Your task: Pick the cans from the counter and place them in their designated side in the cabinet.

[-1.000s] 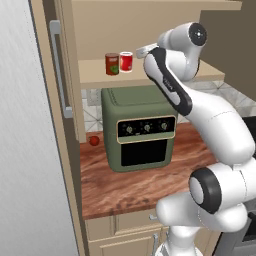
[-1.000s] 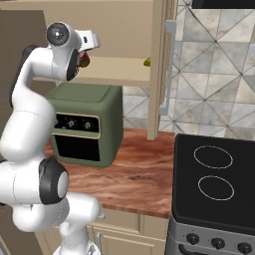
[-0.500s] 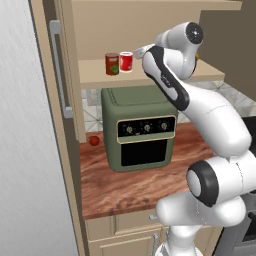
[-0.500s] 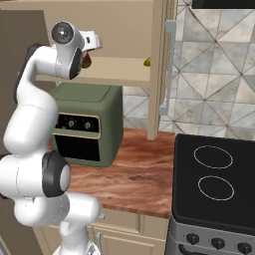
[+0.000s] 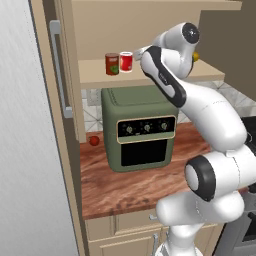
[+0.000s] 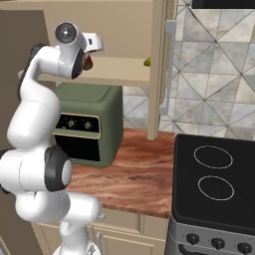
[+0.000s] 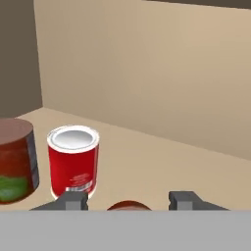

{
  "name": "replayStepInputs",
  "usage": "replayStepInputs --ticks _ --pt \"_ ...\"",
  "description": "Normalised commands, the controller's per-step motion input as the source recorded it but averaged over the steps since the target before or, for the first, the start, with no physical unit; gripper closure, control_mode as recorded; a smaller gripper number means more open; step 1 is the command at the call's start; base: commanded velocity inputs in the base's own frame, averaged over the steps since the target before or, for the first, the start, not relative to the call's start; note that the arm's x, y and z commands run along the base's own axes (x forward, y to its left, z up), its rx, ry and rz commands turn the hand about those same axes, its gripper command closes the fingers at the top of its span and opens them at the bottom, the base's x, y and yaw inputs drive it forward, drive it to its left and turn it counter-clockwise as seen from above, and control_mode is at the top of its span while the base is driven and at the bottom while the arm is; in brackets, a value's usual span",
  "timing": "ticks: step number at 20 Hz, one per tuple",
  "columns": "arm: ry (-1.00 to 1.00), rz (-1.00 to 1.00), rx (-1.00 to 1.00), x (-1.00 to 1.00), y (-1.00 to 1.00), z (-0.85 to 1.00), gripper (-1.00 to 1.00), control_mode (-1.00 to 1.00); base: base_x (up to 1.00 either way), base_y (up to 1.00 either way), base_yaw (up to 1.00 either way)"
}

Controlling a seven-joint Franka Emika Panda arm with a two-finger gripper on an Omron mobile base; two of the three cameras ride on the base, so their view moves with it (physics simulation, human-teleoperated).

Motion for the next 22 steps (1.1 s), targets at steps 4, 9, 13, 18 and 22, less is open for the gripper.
replayStepInputs --ticks 4,9,13,18,22 --pt "0.06 0.0 0.0 0.18 0.05 -0.13 1.0 -1.0 0.0 0.0 0.0" --pt "0.05 0.0 0.0 0.2 0.06 -0.13 1.0 -1.0 0.0 0.0 0.0" --pt "0.04 0.0 0.0 0.22 0.04 -0.11 1.0 -1.0 0.0 0.0 0.0" --pt "0.03 0.0 0.0 0.2 0.0 -0.1 1.0 -1.0 0.0 0.0 0.0" --pt "0.03 0.0 0.0 0.17 0.01 -0.15 1.0 -1.0 0.0 0.0 0.0"
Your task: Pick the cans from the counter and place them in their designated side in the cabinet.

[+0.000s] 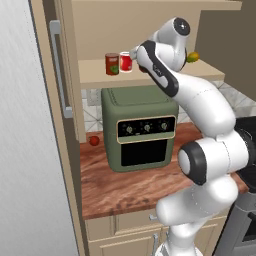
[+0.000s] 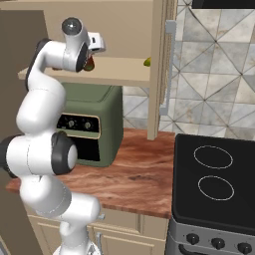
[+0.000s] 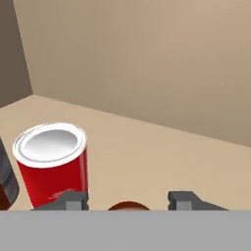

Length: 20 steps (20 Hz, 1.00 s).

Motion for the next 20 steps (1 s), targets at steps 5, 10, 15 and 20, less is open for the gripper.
replayStepInputs --ticks 5,10,15,20 --pt "0.02 0.0 0.0 0.14 0.06 -0.2 -1.0 -1.0 0.0 0.0 0.0" --pt "0.0 0.01 0.0 0.13 0.02 -0.1 -1.0 -1.0 0.0 0.0 0.0" --pt "-0.05 0.03 0.0 0.1 0.0 -0.02 -1.0 -1.0 0.0 0.0 0.0" --pt "-0.07 0.04 0.0 0.05 0.0 0.0 -1.0 -1.0 0.0 0.0 0.0"
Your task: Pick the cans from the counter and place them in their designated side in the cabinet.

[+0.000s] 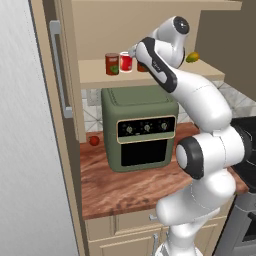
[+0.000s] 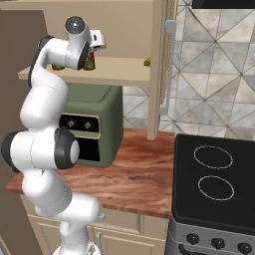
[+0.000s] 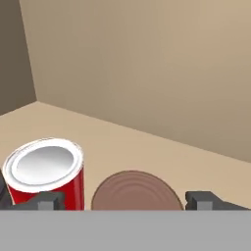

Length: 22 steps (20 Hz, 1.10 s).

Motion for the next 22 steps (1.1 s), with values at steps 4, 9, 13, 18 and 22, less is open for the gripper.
replayStepInputs --ticks 4,9,13,18,22 --pt "-0.11 0.05 0.0 0.0 0.0 0.09 -1.0 -1.0 0.0 0.0 0.0" --pt "-0.14 0.06 0.0 -0.13 -0.02 0.15 -1.0 -1.0 0.0 0.0 0.0" --pt "-0.16 0.06 0.0 -0.33 0.0 0.02 -1.0 -1.0 0.0 0.0 0.0" --pt "-0.1 0.05 0.0 -0.53 0.0 0.09 -1.0 -1.0 0.0 0.0 0.0" --pt "0.0 0.04 0.0 -0.66 0.0 0.06 -1.0 -1.0 0.0 0.0 0.0"
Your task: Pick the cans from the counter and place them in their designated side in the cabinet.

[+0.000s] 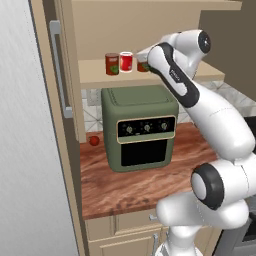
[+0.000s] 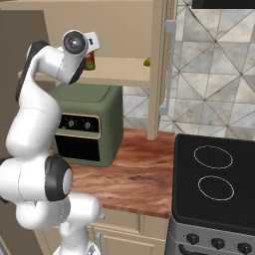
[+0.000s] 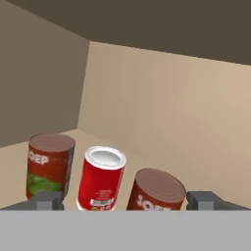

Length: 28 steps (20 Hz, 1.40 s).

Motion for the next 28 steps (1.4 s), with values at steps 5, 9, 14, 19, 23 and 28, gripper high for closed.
replayStepInputs --ticks 5,9,14,19,23,28 --pt "0.04 0.04 0.0 -0.68 0.0 0.09 -1.0 -1.0 0.0 0.0 0.0" --pt "0.05 0.04 -0.01 -0.71 0.0 0.04 -1.0 -1.0 0.0 0.0 0.0" --pt "0.03 0.03 -0.01 -0.77 0.0 0.0 -1.0 -1.0 0.0 0.0 0.0" --pt "0.01 0.01 -0.01 -0.81 0.03 0.0 -1.0 -1.0 0.0 0.0 0.0" --pt "0.0 0.01 -0.02 -0.83 0.09 0.0 -1.0 -1.0 0.0 0.0 0.0" --pt "0.0 0.0 -0.02 -0.85 0.1 0.0 -1.0 -1.0 0.0 0.0 0.0"
